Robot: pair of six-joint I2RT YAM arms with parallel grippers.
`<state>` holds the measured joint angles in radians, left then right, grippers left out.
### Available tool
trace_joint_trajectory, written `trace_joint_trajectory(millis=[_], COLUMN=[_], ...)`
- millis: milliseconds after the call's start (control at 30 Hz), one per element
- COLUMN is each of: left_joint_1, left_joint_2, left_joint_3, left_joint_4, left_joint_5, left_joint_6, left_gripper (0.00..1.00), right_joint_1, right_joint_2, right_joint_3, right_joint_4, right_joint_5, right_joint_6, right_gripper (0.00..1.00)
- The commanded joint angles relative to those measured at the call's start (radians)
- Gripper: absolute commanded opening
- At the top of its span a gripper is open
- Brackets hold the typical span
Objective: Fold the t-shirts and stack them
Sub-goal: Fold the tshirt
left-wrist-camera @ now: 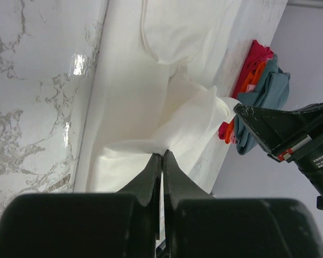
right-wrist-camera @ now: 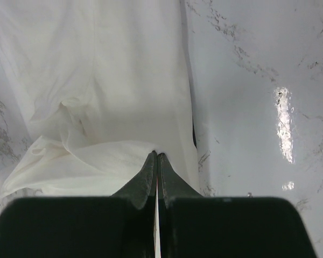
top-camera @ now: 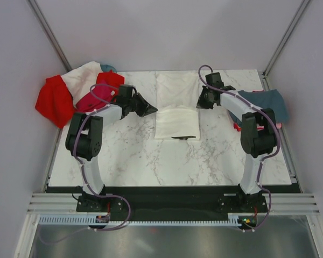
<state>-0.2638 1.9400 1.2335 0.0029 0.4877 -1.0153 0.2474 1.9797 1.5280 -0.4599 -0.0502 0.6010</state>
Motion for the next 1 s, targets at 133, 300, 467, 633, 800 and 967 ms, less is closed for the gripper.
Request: trace_joint_trajectory(millis=[133,300,467,633,800,967], left_joint_1=[0.018,0.028,0.031,0.026,0.002,-0.023], left_joint_2=[0.066,0.131,0.113,0.013,-0.094,-0.154], left_joint_3=[0.090,0.153,0.153,0.066,-0.072,-0.172], left_joint_4=[0.040,0.033,0.002,-0.072,-0.076,-0.078], left_joint_5=[0.000,0.054,0.042,-0.001,-0.024,-0.020], left_joint_6=[-0.029,-0.011,0.059,0.151,0.207,0.244], left_gripper=[0.02,0.48,0.63,0.64,0.63,0.57], right_joint_1=[-0.019,-0.023,-0.022,-0.020,-0.016,-0.005], right_joint_2=[0.073,0.093,0.032,-0.102,-0.215,-0.300], right_joint_3=[0.093,0.115,0.066,-0.078,-0.293,-0.443], right_joint_4=[0.024,0.023,0.023,0.075,0.135,0.185], right_joint_5=[0.001,0.029,0.030,-0.023,-0.112,-0.165], right_joint_6=[-0.015,-0.006,-0.026,-0.041,-0.043,-0.043], right_gripper=[0.00,0.60,0.66,0.61,0.55,0.48])
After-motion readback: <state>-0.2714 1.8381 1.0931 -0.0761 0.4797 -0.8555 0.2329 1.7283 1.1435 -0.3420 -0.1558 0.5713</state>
